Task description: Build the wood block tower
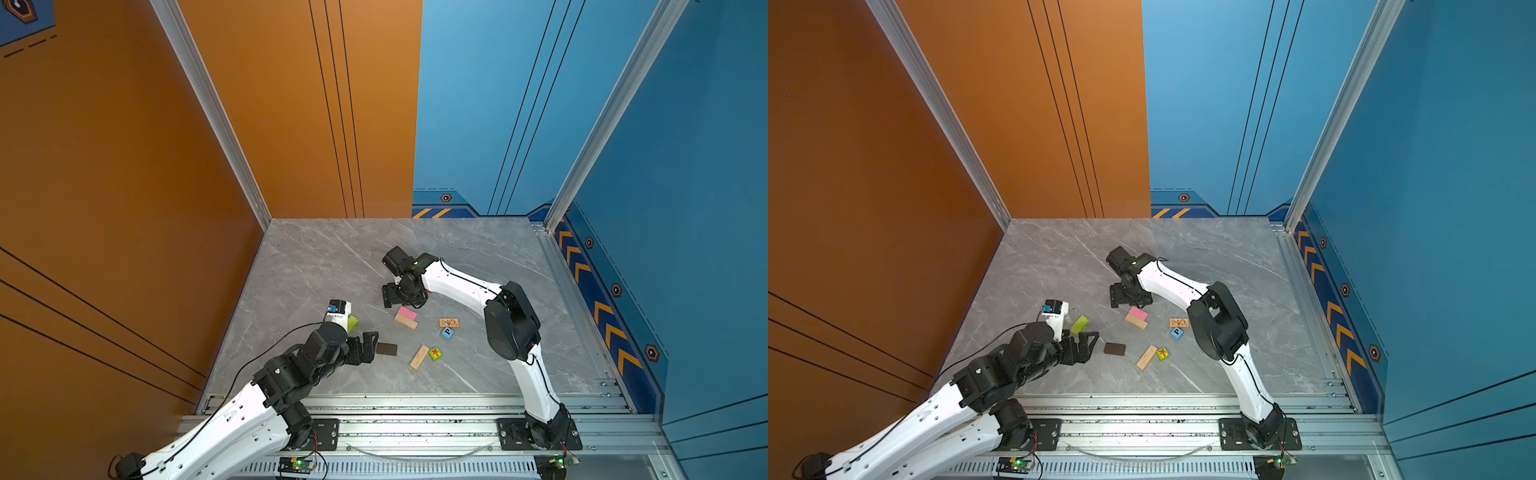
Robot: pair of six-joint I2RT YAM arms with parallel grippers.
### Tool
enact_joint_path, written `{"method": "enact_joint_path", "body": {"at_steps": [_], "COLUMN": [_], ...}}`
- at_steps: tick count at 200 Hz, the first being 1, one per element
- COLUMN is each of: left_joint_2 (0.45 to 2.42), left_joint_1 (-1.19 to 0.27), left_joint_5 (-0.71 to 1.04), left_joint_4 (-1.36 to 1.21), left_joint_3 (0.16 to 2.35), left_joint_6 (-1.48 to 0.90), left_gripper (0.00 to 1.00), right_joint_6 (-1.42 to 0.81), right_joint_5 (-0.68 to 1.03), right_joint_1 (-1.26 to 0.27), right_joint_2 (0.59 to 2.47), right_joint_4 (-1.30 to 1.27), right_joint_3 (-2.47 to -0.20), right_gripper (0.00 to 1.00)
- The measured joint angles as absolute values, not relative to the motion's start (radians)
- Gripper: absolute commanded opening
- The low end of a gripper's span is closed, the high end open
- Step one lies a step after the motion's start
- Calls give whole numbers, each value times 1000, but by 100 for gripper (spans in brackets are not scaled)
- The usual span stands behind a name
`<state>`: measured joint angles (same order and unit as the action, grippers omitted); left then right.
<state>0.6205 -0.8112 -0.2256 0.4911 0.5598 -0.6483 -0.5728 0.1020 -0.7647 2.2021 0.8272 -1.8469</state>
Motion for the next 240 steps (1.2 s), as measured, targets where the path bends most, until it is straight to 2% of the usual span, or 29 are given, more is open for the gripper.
{"method": "enact_joint_path", "body": {"at_steps": [36,153,240], "left_joint_2": [582,645,668], "left_joint_1": [-813,-813,-780], "left_joint_5": [-247,-276,-276], "left_joint_4": [542,550,548], "left_joint_3": [543,544,544], "left_joint_6": [-677,-677,-651], "left_gripper": [98,98,98], "right_joint_6": [-573,-573,-573], "right_joint_5": [102,120,155], "right_joint_1": [-762,-742,-731], "right_joint_2": [2202,2258,2347], "right_joint_4": [813,776,774], "right_joint_3": [-1835,-1836,-1969], "right_gripper": [82,82,83]}}
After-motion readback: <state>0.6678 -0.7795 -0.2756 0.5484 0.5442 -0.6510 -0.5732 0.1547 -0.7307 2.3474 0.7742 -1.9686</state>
